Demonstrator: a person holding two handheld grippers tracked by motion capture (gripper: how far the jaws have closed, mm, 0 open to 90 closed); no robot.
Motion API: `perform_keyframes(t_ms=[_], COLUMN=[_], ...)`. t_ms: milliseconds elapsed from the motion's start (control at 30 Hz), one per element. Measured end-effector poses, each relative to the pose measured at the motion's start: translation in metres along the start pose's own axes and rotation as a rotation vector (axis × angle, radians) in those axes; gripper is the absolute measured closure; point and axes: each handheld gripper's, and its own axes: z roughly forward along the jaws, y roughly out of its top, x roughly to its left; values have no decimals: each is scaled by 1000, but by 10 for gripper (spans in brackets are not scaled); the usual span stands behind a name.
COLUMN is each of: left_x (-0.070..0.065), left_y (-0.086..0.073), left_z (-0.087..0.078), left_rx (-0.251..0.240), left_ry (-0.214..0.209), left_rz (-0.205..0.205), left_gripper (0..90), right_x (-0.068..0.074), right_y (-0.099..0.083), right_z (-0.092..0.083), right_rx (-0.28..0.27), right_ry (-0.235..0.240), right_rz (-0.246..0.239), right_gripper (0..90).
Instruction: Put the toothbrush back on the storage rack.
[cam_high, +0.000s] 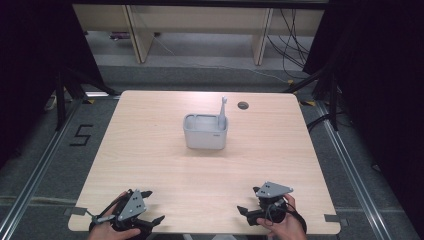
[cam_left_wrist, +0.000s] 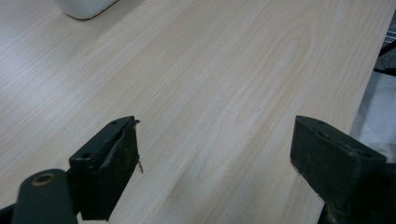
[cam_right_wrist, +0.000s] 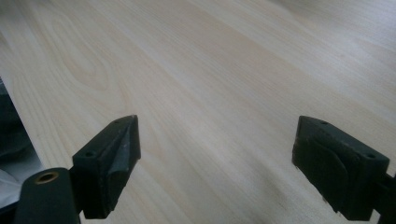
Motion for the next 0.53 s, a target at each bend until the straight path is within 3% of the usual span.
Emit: perform_keyframes(t_ms=[533], left_x=[0], left_y=[0], left_z=[0], left_rx=[-1], left_ry=[3], left_rz=[-2], left_gripper=[148], right_x=[0], right_y=[0], right_z=[1], right_rx=[-2], right_ry=[12], right_rz=[-8], right_gripper=[161])
